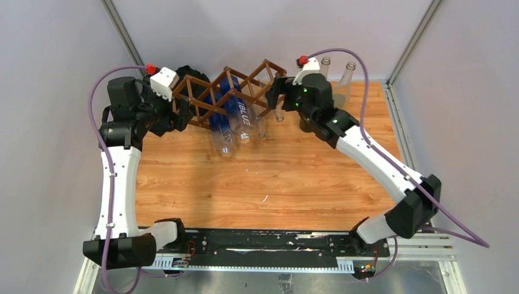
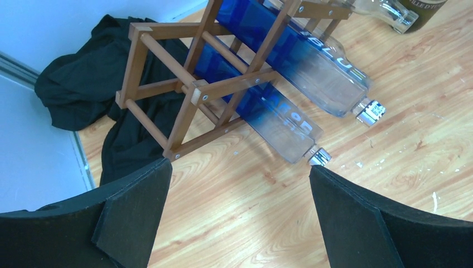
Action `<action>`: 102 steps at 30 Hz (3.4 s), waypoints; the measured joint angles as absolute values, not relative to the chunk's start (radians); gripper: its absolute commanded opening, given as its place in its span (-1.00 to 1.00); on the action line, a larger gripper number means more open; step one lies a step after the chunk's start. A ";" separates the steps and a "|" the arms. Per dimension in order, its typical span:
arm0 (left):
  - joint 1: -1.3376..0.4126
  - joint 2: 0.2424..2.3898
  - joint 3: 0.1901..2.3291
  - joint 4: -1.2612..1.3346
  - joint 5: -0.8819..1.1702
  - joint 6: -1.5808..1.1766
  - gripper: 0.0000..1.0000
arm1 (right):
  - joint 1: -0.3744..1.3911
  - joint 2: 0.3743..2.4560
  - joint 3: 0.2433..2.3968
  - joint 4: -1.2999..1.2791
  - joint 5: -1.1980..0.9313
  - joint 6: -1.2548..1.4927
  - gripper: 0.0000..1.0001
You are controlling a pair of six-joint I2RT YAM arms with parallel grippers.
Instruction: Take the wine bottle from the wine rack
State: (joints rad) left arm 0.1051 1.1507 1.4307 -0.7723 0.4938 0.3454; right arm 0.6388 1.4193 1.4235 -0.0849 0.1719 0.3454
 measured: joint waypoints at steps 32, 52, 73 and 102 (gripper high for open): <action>0.108 1.093 1.383 -0.763 0.511 0.393 1.00 | 0.720 2.050 1.684 -0.082 -0.101 0.570 0.95; 0.109 1.065 1.348 -0.765 0.518 0.412 1.00 | 0.724 2.102 1.633 0.183 -0.051 0.711 0.45; 0.109 1.060 1.281 -0.782 0.516 0.475 1.00 | 0.731 2.045 1.515 0.277 -0.053 0.763 -1.00; 0.109 1.016 1.132 -0.862 0.611 0.794 1.00 | 0.805 1.517 0.933 0.263 -0.165 0.820 -1.00</action>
State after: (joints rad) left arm 0.1089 1.0164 1.1324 -0.8623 0.6109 0.7940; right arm 0.8055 1.5166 0.9333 0.2626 -0.1646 0.8200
